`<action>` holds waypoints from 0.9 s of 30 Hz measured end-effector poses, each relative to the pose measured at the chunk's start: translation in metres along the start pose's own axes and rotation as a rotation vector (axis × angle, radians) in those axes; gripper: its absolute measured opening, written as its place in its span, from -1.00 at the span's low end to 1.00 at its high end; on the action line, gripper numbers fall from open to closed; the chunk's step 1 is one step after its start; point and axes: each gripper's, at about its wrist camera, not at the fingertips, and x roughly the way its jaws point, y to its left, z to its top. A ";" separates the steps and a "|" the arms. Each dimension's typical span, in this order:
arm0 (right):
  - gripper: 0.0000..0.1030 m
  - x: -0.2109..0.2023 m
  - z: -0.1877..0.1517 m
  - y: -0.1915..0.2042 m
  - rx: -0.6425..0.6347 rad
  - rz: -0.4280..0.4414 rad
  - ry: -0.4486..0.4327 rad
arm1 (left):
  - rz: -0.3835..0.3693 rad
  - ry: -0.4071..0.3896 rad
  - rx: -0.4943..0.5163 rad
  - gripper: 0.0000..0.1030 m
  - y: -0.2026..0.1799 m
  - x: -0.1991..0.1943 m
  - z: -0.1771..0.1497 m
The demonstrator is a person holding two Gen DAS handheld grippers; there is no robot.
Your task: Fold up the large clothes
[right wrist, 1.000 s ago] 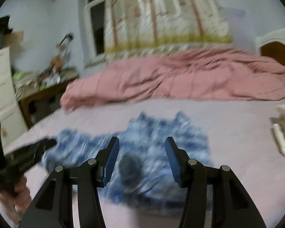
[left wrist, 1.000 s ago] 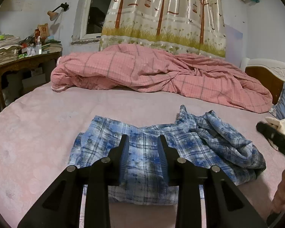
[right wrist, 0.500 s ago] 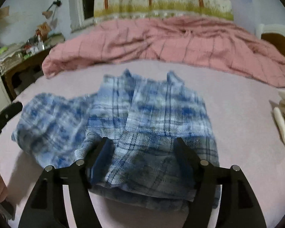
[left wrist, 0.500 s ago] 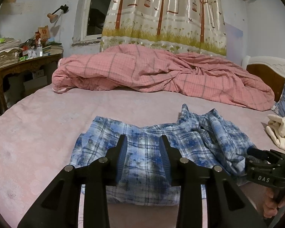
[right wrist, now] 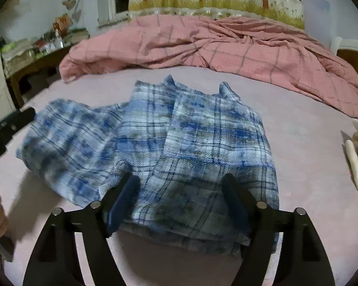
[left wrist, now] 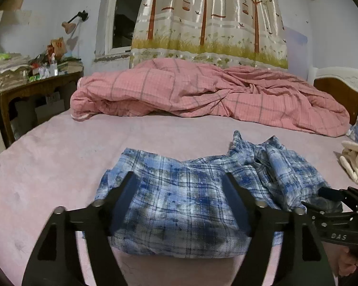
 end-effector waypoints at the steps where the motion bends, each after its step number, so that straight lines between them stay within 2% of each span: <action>1: 0.60 -0.002 0.001 -0.001 0.008 0.002 -0.011 | -0.002 -0.003 -0.003 0.52 0.001 -0.001 0.001; 5: 0.65 -0.015 0.002 -0.008 0.062 -0.004 -0.079 | 0.018 -0.033 0.014 0.55 0.007 -0.006 0.005; 6: 0.66 -0.019 0.003 -0.010 0.076 -0.008 -0.097 | 0.023 -0.039 0.007 0.61 0.010 -0.008 0.006; 7: 0.66 -0.022 0.003 -0.012 0.091 -0.024 -0.114 | 0.032 -0.042 -0.012 0.68 0.016 -0.008 0.008; 10: 0.68 -0.026 0.005 -0.020 0.121 -0.108 -0.142 | 0.044 -0.043 -0.092 0.68 0.033 -0.011 0.011; 12: 0.68 -0.028 0.008 -0.025 0.127 -0.062 -0.152 | 0.068 -0.036 -0.102 0.68 0.039 -0.011 0.012; 14: 0.65 -0.032 0.010 -0.027 0.131 0.028 -0.152 | 0.114 -0.020 -0.128 0.68 0.048 -0.009 0.012; 16: 0.35 -0.037 0.010 -0.023 0.118 0.128 -0.165 | 0.133 0.043 -0.171 0.68 0.059 0.001 0.011; 17: 0.11 -0.039 0.010 -0.019 0.093 0.168 -0.171 | 0.155 0.094 -0.182 0.68 0.064 0.009 0.009; 18: -0.21 -0.040 0.009 -0.013 0.062 0.198 -0.172 | 0.196 0.153 -0.172 0.68 0.066 0.019 0.006; 19: -0.38 -0.039 0.008 -0.006 0.033 0.211 -0.166 | 0.237 0.210 -0.153 0.66 0.069 0.030 0.002; 20: -0.61 -0.037 0.007 0.000 0.008 0.215 -0.155 | 0.249 0.245 -0.154 0.66 0.071 0.039 -0.002; 21: -0.74 -0.032 0.005 0.008 -0.017 0.215 -0.130 | 0.240 0.286 -0.179 0.64 0.076 0.046 -0.006; 23: -0.83 -0.015 0.001 0.017 -0.028 0.204 -0.047 | 0.178 0.359 -0.237 0.64 0.085 0.059 -0.012; 25: -0.84 0.005 -0.004 0.019 -0.013 0.202 0.059 | 0.144 0.412 -0.285 0.64 0.094 0.068 -0.018; 27: -0.84 0.013 -0.005 0.012 0.022 0.242 0.092 | 0.066 0.469 -0.346 0.64 0.105 0.076 -0.024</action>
